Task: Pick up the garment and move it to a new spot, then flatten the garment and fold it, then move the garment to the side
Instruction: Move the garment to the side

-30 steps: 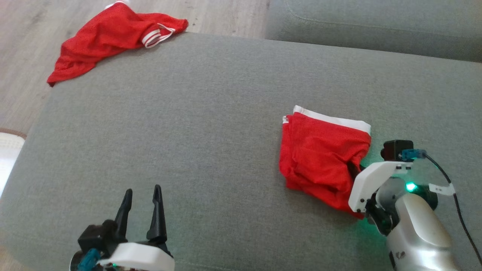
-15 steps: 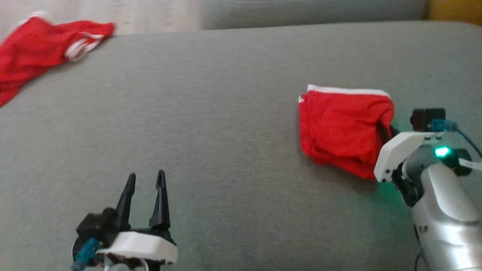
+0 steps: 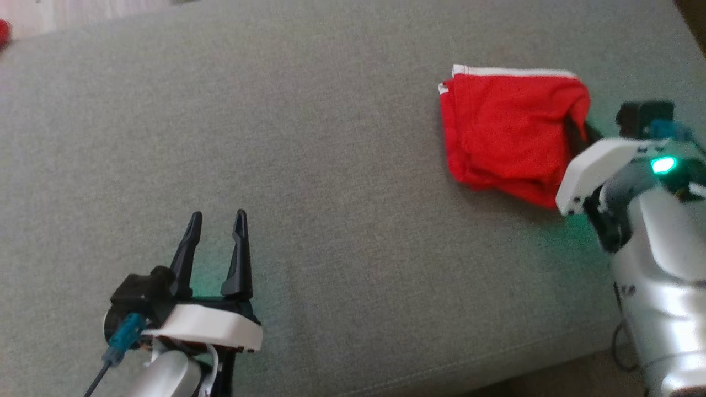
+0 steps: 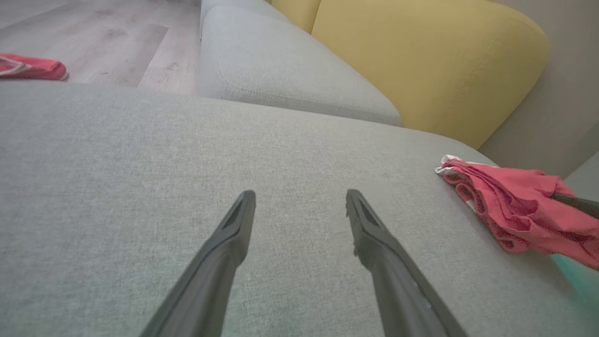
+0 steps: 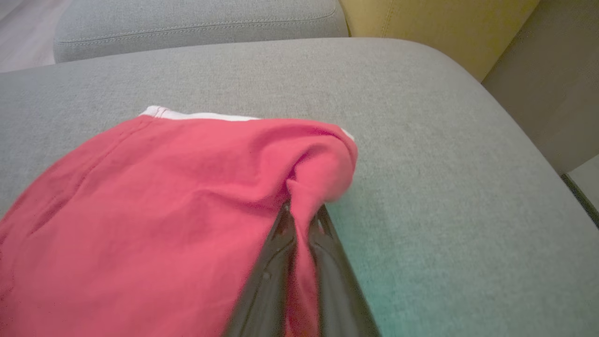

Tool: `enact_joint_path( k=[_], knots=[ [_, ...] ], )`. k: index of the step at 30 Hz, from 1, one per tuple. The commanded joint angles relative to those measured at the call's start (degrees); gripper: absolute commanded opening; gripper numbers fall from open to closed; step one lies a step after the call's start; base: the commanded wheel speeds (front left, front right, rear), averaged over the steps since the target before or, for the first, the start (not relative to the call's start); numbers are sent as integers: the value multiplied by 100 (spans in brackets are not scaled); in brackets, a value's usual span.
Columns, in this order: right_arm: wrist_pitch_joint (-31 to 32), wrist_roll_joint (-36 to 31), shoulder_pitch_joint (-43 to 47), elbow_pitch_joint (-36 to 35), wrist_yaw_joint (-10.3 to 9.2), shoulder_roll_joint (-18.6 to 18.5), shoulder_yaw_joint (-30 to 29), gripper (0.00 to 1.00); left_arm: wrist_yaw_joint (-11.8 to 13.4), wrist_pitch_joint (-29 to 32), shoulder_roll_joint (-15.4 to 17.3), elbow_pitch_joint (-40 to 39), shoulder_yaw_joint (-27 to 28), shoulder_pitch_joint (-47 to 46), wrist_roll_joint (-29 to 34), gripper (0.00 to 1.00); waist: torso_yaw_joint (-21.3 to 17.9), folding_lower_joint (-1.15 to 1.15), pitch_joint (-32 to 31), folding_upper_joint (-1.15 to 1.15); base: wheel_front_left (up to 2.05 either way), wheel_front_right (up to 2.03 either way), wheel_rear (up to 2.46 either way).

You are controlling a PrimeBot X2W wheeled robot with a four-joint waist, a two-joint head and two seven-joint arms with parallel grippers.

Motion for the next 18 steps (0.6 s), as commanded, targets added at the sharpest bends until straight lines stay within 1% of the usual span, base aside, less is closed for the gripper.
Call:
enact_joint_path(
  k=[1,4,9,14,18],
  knots=[
    [-49,-47,-371,-168,37,-47,119,0,35,8,177,-184,177,-217,93,100,-24,-1,179,0,0,0,0],
    [-30,-167,-626,-43,37,-248,100,0,60,35,235,-225,204,-269,118,100,128,-1,308,0,0,0,0],
    [9,-323,-1064,273,37,-760,-62,0,124,49,302,-343,257,-327,154,100,464,-1,513,0,0,0,0],
    [96,-596,-1354,552,37,-1453,-292,0,171,40,330,-485,282,-356,181,100,788,-1,684,0,0,0,0],
    [119,-859,-1521,779,37,-2010,-302,0,196,43,356,-569,295,-389,203,100,944,-1,832,0,0,0,0]
  ],
)
